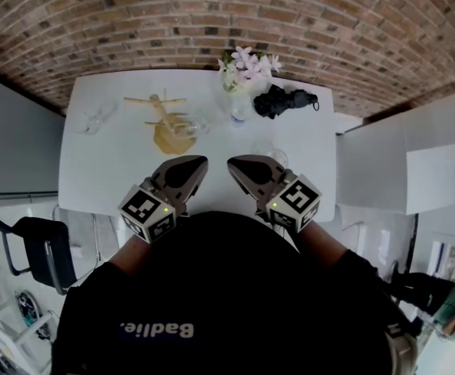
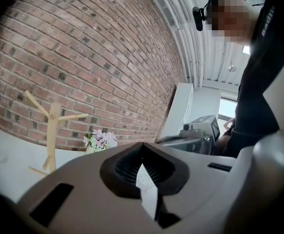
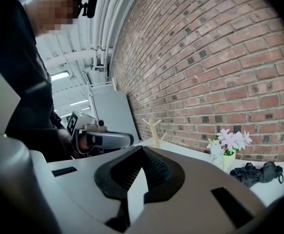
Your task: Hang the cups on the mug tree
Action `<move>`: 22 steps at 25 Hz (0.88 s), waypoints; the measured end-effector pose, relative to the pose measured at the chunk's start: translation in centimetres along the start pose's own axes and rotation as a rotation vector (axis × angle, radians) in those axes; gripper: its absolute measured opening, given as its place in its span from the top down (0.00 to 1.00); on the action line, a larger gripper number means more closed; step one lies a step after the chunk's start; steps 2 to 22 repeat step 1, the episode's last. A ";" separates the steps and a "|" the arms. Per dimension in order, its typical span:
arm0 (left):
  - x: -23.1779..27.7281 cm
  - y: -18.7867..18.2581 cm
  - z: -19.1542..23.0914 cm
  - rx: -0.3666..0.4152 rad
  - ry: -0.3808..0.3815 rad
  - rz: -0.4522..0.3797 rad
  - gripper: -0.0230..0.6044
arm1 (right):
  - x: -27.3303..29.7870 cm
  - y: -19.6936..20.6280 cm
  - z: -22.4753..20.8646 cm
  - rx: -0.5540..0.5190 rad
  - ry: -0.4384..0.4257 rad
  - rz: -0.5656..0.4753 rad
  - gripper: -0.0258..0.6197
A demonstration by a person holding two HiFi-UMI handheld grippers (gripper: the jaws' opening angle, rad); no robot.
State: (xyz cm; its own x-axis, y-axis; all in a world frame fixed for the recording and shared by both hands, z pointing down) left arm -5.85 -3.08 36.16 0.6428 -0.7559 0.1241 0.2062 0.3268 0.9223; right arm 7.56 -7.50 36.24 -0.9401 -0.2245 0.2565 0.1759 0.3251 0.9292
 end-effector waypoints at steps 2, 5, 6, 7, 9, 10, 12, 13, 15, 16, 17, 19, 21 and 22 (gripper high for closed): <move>0.0 0.0 0.0 -0.007 -0.004 -0.001 0.96 | 0.1 0.1 0.0 -0.002 -0.001 0.001 0.91; 0.0 0.0 0.0 -0.007 -0.004 -0.001 0.96 | 0.1 0.1 0.0 -0.002 -0.001 0.001 0.91; 0.0 0.0 0.0 -0.007 -0.004 -0.001 0.96 | 0.1 0.1 0.0 -0.002 -0.001 0.001 0.91; 0.0 0.0 0.0 -0.007 -0.004 -0.001 0.96 | 0.1 0.1 0.0 -0.002 -0.001 0.001 0.91; 0.0 0.0 0.0 -0.007 -0.004 -0.001 0.96 | 0.1 0.1 0.0 -0.002 -0.001 0.001 0.91; 0.0 0.0 0.0 -0.007 -0.004 -0.001 0.96 | 0.1 0.1 0.0 -0.002 -0.001 0.001 0.91; 0.0 0.0 0.0 -0.007 -0.004 -0.001 0.96 | 0.1 0.1 0.0 -0.002 -0.001 0.001 0.91; 0.0 0.0 0.0 -0.007 -0.004 -0.001 0.96 | 0.1 0.1 0.0 -0.002 -0.001 0.001 0.91; 0.0 0.0 0.0 -0.007 -0.004 -0.001 0.96 | 0.1 0.1 0.0 -0.002 -0.001 0.001 0.91; 0.0 0.0 0.0 -0.007 -0.004 -0.001 0.96 | 0.1 0.1 0.0 -0.002 -0.001 0.001 0.91; 0.0 0.0 0.0 -0.007 -0.004 -0.001 0.96 | 0.1 0.1 0.0 -0.002 -0.001 0.001 0.91; 0.0 0.0 0.0 -0.007 -0.004 -0.001 0.96 | 0.1 0.1 0.0 -0.002 -0.001 0.001 0.91; 0.0 0.0 0.0 -0.007 -0.004 -0.001 0.96 | 0.1 0.1 0.0 -0.002 -0.001 0.001 0.91; 0.0 0.0 0.0 -0.007 -0.004 -0.001 0.96 | 0.1 0.1 0.0 -0.002 -0.001 0.001 0.91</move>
Point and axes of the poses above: the fingertips, and each gripper's own axes: x forward along the fingers, z to its left, y out of its underside, the point moved 6 cm from there along -x, backward along the fingers, and after that the axes turned 2 degrees about y, right-handed, at the moved point
